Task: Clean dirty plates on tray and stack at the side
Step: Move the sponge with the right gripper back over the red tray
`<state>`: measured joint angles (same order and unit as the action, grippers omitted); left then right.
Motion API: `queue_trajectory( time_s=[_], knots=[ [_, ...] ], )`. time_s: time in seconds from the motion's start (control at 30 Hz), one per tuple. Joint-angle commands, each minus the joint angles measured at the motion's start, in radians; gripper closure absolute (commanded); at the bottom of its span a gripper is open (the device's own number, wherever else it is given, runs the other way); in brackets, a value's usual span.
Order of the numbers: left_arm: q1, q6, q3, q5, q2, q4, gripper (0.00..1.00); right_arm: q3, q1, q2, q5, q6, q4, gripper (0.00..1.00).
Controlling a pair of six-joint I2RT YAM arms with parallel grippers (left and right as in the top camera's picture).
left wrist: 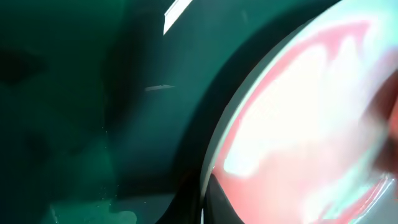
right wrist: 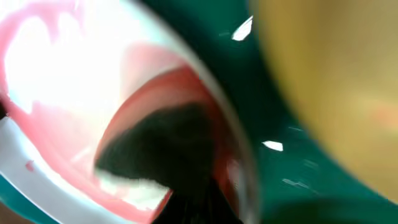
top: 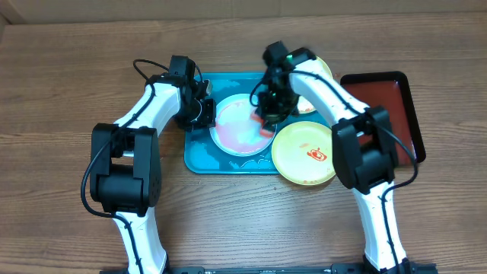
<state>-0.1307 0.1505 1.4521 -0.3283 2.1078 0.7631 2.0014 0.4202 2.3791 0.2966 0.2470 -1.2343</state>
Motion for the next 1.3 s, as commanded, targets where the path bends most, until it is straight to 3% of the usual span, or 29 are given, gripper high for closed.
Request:
queue_trajectory(
  time_s=[0.0,0.3,0.63,1.07,1.27],
  knots=[
    [0.006,0.007,-0.014,0.072,0.021,0.0,0.96,-0.003,0.0,-0.106,-0.034,0.008,-0.004,0.96],
    [0.006,0.006,-0.014,0.073,0.021,-0.001,0.96,-0.003,-0.043,-0.254,-0.035,0.007,-0.082,0.96],
    [0.006,0.006,-0.014,0.074,0.021,-0.008,0.96,-0.003,-0.205,-0.415,-0.128,-0.015,-0.265,0.96],
    [0.006,0.006,-0.014,0.074,0.021,-0.02,0.96,-0.008,-0.418,-0.426,-0.217,0.011,-0.309,0.96],
    [0.006,0.006,-0.014,0.076,0.021,-0.024,0.96,-0.008,-0.444,-0.426,-0.218,0.011,-0.316,0.96]
  ],
)
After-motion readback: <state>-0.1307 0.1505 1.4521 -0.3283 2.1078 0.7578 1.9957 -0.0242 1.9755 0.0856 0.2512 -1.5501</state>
